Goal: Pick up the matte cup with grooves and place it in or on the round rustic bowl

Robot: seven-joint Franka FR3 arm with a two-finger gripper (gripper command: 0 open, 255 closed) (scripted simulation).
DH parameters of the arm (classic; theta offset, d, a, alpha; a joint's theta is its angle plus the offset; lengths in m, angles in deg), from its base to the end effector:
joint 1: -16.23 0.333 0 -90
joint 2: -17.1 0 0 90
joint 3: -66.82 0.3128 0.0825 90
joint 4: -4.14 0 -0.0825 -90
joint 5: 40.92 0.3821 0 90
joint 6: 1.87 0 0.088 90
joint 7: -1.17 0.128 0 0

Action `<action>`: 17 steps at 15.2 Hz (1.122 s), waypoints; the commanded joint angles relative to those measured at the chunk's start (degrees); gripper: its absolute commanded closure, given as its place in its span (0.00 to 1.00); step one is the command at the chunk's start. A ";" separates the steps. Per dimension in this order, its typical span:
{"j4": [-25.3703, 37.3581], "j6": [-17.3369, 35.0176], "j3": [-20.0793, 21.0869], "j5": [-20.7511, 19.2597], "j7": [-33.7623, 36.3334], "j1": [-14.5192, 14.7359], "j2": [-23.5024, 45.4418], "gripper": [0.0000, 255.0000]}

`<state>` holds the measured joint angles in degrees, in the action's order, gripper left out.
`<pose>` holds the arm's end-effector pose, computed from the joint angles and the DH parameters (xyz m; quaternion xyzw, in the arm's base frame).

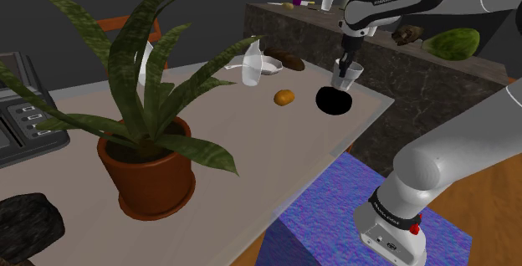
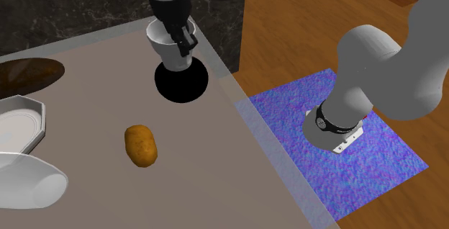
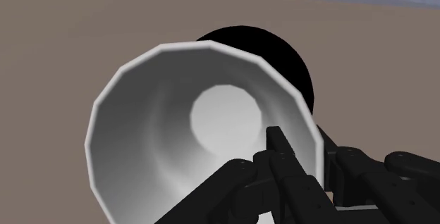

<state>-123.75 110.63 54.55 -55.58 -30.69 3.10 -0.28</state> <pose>0.4104 -0.2235 0.4726 0.9903 0.1074 -0.0277 0.0839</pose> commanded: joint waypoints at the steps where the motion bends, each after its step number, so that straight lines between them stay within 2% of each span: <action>1: -1.07 1.66 -0.10 -0.08 0.28 -0.01 0.54 1.00; 7: -4.21 5.92 -0.42 -0.44 0.93 -0.15 1.71 1.00; 14: -4.21 5.92 -0.42 -0.44 0.93 -0.15 1.71 1.00; 15: -4.22 5.92 -0.41 -0.45 0.94 -0.15 1.71 0.00; 17: -4.21 5.92 -0.41 -0.44 0.94 -0.15 1.71 0.00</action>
<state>-127.96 116.56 54.13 -56.03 -29.75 2.96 1.43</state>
